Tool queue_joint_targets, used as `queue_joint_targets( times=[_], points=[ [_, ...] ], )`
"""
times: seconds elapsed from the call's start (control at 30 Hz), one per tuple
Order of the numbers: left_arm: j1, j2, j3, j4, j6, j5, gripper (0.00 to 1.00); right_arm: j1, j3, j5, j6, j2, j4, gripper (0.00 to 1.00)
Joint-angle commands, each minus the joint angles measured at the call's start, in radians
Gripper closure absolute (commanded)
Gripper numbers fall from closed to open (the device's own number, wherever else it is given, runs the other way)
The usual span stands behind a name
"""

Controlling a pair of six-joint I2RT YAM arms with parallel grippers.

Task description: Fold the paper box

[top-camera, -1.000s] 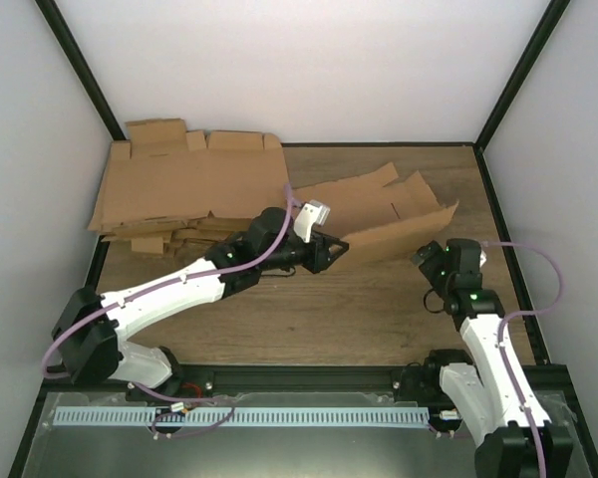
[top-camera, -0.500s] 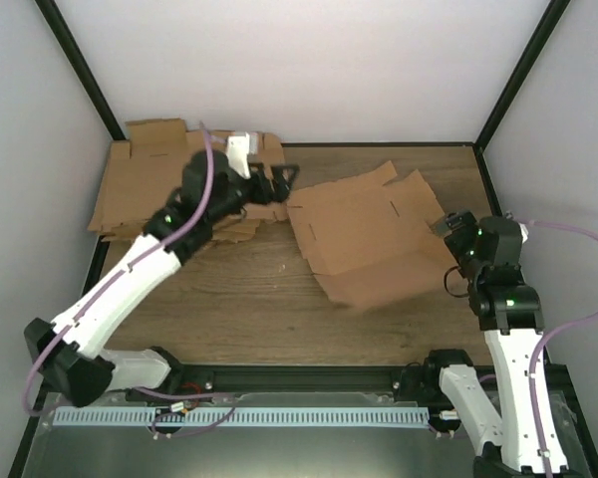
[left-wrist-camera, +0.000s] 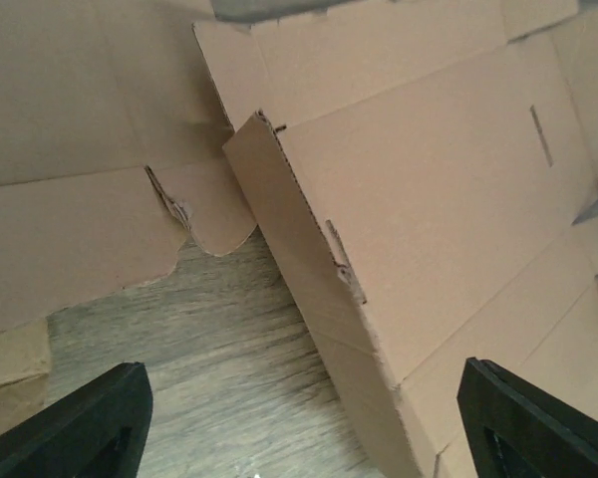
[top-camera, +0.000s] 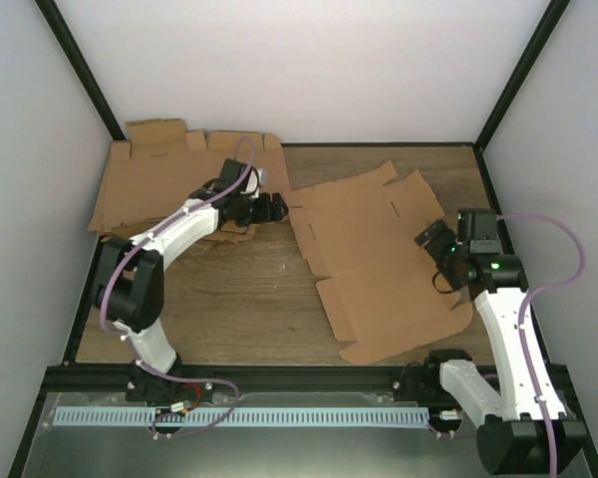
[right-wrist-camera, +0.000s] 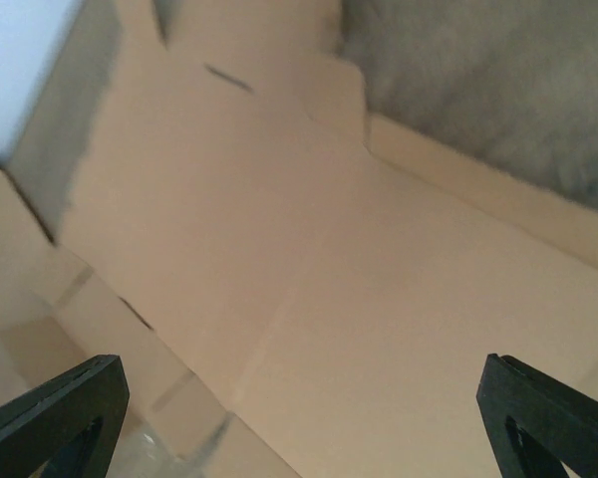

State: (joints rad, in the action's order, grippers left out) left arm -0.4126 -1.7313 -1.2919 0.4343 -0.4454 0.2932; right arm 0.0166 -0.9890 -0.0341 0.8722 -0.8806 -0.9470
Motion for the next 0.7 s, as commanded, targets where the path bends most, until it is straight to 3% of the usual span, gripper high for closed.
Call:
queue_joint_targets(
  times=[0.0, 0.17, 0.43, 0.53, 0.67],
  points=[
    [0.008, -0.058, -0.011, -0.069, -0.009, 0.057, 0.18, 0.008, 0.115, -0.085, 0.012, 0.027, 0.001, 0.00],
    [0.008, -0.146, -0.037, -0.122, -0.038, 0.118, 0.24, 0.008, 0.237, -0.130, 0.034, 0.085, 0.087, 0.00],
    [-0.002, -0.267, -0.123, -0.119, -0.056, 0.141, 0.29, 0.008, 0.299, -0.130, 0.023, 0.084, 0.132, 0.00],
    [-0.019, -0.292, -0.152, -0.089, -0.050, 0.101, 0.47, 0.009, 0.309, -0.131, 0.021, 0.071, 0.147, 0.00],
    [-0.063, -0.260, -0.158, -0.050, -0.049, -0.044, 0.81, 0.008, 0.311, -0.121, 0.015, 0.058, 0.153, 0.00]
  ],
)
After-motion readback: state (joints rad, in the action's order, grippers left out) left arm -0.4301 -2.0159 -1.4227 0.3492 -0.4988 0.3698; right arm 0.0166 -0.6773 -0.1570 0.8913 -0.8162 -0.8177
